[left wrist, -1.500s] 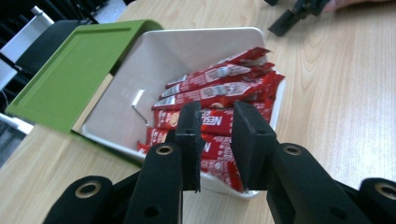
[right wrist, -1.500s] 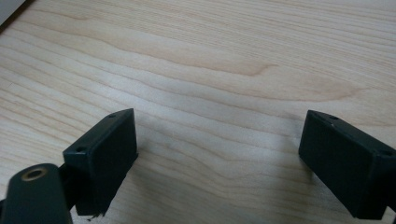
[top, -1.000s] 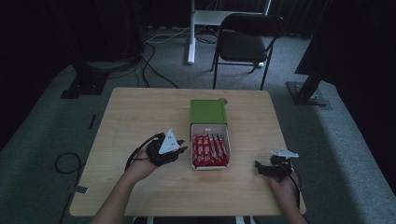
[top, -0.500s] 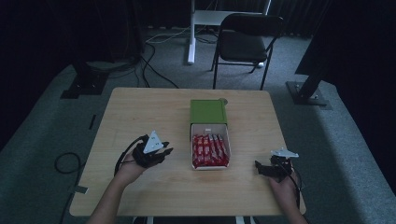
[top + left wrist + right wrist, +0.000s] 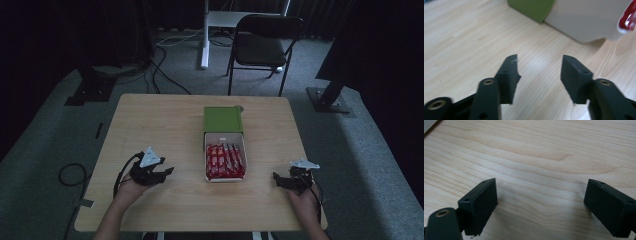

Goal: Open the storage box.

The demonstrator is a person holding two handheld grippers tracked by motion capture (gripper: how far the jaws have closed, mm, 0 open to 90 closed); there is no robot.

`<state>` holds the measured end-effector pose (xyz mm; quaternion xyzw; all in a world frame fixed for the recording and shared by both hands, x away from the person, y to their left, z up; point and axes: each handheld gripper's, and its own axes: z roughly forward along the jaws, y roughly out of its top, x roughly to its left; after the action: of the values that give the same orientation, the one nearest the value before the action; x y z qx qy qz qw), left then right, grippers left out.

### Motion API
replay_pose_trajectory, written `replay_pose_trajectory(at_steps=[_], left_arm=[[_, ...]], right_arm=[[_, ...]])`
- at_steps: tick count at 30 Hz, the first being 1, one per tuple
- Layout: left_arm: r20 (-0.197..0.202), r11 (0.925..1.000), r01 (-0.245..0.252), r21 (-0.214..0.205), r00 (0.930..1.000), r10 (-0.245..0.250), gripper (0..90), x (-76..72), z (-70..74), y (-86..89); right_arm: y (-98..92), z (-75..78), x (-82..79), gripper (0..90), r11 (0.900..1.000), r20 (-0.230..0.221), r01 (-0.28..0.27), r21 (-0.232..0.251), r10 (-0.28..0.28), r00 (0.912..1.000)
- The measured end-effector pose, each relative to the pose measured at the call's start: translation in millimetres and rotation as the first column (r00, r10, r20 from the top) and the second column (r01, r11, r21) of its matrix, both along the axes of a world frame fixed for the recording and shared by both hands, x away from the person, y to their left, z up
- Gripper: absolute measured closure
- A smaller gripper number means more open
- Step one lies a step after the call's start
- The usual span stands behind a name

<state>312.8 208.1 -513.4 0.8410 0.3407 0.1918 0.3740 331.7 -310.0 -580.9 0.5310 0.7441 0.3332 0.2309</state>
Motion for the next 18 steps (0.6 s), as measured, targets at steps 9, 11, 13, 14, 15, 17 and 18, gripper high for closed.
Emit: replay_pose_trajectory(at_steps=[9, 11, 13, 14, 15, 17, 18], left_arm=[[-0.070, 0.9990, -0.042, -0.015, 0.9967, 0.041, 38.0, -6.1, -19.8, 9.1], [-0.084, 0.9985, -0.053, -0.013, 0.9951, 0.052, 36.7, -7.6, -24.4, 11.0], [-0.101, 0.9975, -0.069, -0.018, 0.9927, 0.067, 33.6, -9.1, -28.7, 12.7], [-0.099, 0.9966, -0.080, -0.018, 0.9920, 0.078, 33.5, -10.2, -30.3, 13.5], [-0.098, 0.9963, -0.084, -0.018, 0.9918, 0.082, 33.4, -10.9, -31.7, 14.7], [-0.108, 0.9950, -0.098, -0.021, 0.9897, 0.095, 33.4, -11.8, -34.1, 17.2], [-0.114, 0.9942, -0.104, -0.027, 0.9884, 0.100, 33.2, -12.3, -34.9, 18.3]], right_arm=[[0.0, -0.1, 0.1, 10.6, 1.0000, 0.001, 0.000, 0.000, 0.000, 1.0000], [0.0, -0.1, 0.0, 10.6, 1.0000, 0.001, 0.000, 0.000, 0.000, 1.0000], [-0.1, -0.1, 0.1, 10.6, 1.0000, 0.001, -0.001, 0.000, 0.001, 1.0000], [0.0, -0.1, 0.0, 10.7, 1.0000, 0.001, 0.000, 0.001, 0.000, 1.0000], [-0.1, -0.1, 0.1, 10.6, 1.0000, 0.001, -0.001, -0.001, 0.001, 1.0000], [-0.2, -0.1, 0.1, 10.6, 1.0000, 0.002, -0.002, -0.001, 0.002, 1.0000], [-0.2, -0.1, 0.1, 10.6, 1.0000, 0.001, -0.001, -0.001, 0.001, 1.0000]])
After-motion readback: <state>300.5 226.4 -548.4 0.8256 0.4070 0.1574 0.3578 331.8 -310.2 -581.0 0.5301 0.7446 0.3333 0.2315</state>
